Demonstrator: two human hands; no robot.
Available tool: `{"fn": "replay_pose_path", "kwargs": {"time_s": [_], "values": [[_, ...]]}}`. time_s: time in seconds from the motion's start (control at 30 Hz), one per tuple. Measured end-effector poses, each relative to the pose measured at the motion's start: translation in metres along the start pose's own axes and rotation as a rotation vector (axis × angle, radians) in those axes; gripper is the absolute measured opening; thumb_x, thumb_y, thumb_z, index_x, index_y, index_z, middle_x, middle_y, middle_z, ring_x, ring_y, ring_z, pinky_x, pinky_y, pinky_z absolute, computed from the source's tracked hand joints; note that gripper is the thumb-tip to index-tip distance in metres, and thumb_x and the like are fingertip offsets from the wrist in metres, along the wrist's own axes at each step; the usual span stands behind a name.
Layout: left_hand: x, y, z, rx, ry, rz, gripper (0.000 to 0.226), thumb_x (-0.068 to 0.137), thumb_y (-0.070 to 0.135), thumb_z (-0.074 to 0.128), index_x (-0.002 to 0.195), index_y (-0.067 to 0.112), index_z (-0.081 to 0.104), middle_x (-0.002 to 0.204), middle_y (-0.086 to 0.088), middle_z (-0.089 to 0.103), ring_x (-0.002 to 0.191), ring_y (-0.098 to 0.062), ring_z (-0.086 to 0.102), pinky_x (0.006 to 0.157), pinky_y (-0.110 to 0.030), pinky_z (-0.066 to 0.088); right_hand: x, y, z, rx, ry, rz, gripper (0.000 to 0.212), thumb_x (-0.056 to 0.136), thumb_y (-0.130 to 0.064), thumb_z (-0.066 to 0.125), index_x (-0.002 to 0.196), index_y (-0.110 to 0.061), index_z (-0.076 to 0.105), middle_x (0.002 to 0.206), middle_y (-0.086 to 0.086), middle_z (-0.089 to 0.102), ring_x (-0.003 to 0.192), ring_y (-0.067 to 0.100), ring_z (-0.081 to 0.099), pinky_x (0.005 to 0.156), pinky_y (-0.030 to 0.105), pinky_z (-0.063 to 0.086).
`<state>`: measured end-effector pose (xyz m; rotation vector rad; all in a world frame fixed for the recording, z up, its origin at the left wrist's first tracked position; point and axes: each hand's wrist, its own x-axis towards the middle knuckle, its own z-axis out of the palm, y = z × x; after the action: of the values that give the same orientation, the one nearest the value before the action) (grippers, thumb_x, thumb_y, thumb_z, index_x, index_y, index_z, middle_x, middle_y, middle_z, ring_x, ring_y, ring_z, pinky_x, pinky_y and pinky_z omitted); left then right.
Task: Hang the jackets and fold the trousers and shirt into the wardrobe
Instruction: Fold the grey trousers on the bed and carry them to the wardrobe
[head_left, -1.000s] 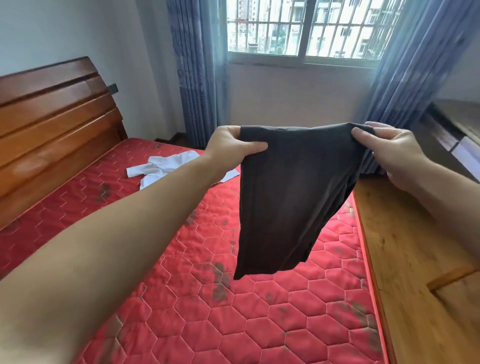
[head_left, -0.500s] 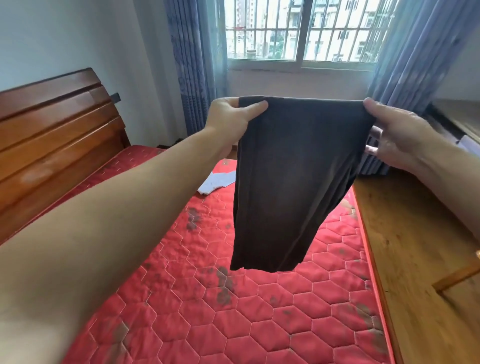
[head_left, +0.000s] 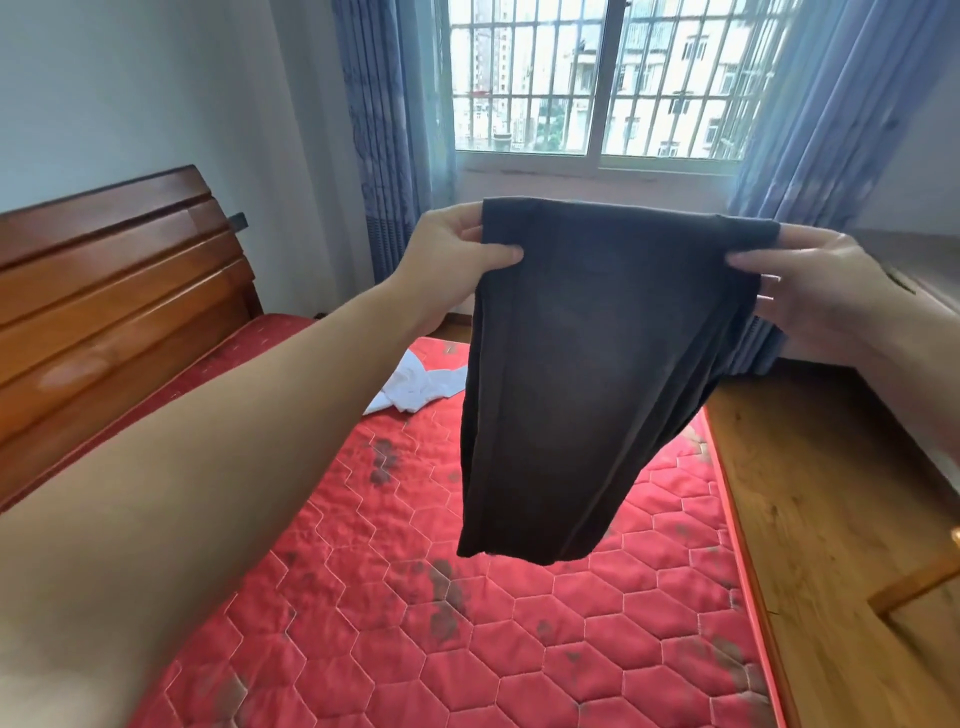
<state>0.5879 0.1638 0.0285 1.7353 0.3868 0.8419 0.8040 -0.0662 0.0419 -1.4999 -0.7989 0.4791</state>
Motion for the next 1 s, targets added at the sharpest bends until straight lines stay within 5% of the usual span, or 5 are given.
{"fn": "replay_pose_path", "kwargs": {"time_s": [0.23,0.33,0.43,0.83,1.0], "values": [[-0.008,0.002,0.016,-0.050,-0.067,0.052,0.035,0.082,-0.008,0.068,0.094,0.024,0.074,0.091,0.006,0.077,0.087,-0.011,0.073,0.072,-0.026,0.059,0.001,-0.003,0.003,-0.655,0.306,-0.172,0.043,0.080,-0.029,0.078,0.113,-0.013,0.055,0.117,0.007,0.059,0.112,0.024,0.057,0.094,0.036,0.046],[-0.012,0.001,0.030,-0.007,-0.164,0.034,0.037,0.080,-0.012,0.066,0.102,0.017,0.074,0.088,0.005,0.076,0.084,-0.009,0.070,0.075,-0.027,0.059,-0.006,-0.017,0.048,-0.794,-0.041,-0.431,0.062,0.078,-0.047,0.074,0.129,-0.021,0.050,0.120,-0.010,0.058,0.112,0.006,0.053,0.097,0.021,0.039],[-0.018,-0.005,0.033,0.037,-0.262,0.032,0.038,0.082,-0.010,0.066,0.110,0.014,0.072,0.091,0.002,0.074,0.087,-0.008,0.068,0.084,-0.025,0.056,-0.001,-0.024,0.087,-0.928,-0.345,-0.480,0.028,0.088,-0.041,0.066,0.106,-0.021,0.069,0.093,-0.004,0.071,0.086,0.014,0.064,0.082,0.035,0.052],[-0.022,-0.017,-0.037,-0.046,-0.057,-0.064,0.016,0.090,0.003,0.065,0.096,0.015,0.075,0.086,0.002,0.077,0.079,-0.010,0.071,0.067,-0.021,0.056,0.019,0.022,0.042,-0.917,-0.489,-0.038,0.024,0.079,-0.034,0.076,0.075,-0.010,0.077,0.062,0.008,0.064,0.057,0.015,0.051,0.056,0.033,0.046],[-0.013,0.002,-0.046,-0.139,0.006,-0.042,0.016,0.091,0.008,0.065,0.102,0.014,0.074,0.092,-0.002,0.076,0.083,-0.016,0.072,0.069,-0.032,0.060,0.022,0.026,0.036,-0.103,-0.219,-0.147,0.026,0.067,-0.031,0.080,0.088,-0.016,0.078,0.081,0.002,0.075,0.074,0.012,0.070,0.063,0.019,0.055]]}}
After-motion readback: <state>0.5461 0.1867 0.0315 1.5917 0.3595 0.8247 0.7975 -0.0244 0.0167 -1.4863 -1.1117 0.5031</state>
